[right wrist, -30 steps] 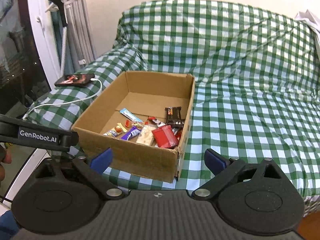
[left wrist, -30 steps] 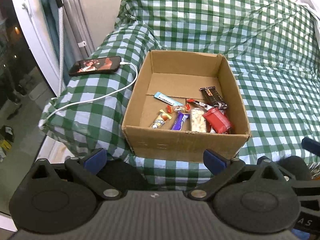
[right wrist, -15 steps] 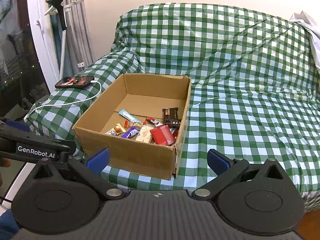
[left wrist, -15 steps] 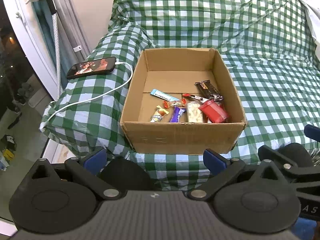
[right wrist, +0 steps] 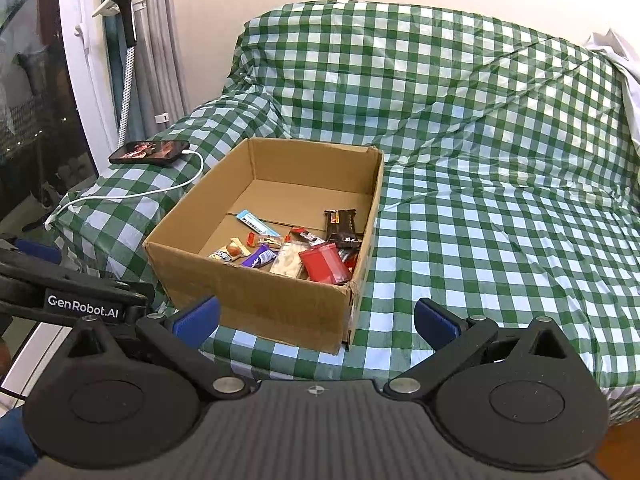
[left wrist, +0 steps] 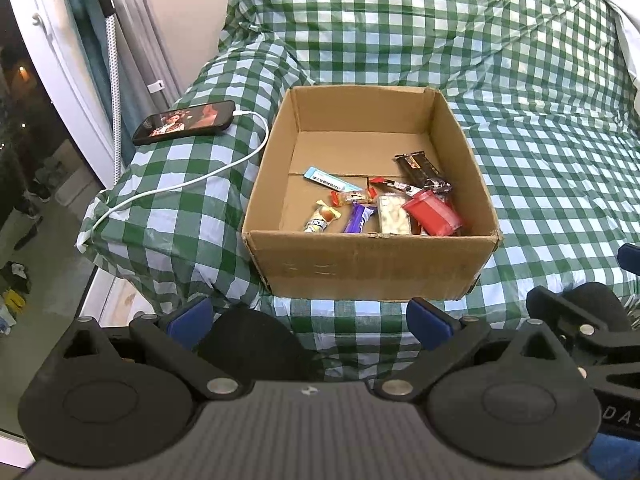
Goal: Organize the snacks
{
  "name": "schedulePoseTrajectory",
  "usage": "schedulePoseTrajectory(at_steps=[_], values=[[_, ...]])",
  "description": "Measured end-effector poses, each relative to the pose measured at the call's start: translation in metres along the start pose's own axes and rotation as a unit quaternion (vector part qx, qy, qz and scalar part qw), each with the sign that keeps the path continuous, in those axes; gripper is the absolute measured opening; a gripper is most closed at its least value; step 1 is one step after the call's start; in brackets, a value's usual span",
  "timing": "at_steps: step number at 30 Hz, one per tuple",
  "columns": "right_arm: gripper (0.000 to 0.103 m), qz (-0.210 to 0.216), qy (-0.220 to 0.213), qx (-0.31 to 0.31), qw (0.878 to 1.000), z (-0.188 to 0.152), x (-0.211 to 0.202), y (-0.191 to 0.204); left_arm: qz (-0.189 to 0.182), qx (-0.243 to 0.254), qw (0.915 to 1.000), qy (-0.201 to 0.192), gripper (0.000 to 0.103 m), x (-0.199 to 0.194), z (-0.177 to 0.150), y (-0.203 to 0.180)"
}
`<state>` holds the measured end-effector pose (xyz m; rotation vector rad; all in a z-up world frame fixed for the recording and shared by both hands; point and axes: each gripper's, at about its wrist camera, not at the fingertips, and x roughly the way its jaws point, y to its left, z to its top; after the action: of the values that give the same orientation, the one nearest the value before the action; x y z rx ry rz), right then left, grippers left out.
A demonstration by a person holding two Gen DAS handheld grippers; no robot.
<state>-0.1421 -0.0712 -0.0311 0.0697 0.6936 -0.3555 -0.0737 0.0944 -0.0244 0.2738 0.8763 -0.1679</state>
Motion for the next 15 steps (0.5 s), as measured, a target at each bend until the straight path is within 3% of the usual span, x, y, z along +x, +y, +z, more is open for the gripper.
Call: schedulePoseTrajectory(at_steps=[15], values=[[0.102, -0.003, -0.007, 0.000, 1.000, 0.0016, -0.0055, 0.0002, -0.021, -0.006, 0.9997, -0.004, 0.103, -0.0076, -0.0015, 0.0003]])
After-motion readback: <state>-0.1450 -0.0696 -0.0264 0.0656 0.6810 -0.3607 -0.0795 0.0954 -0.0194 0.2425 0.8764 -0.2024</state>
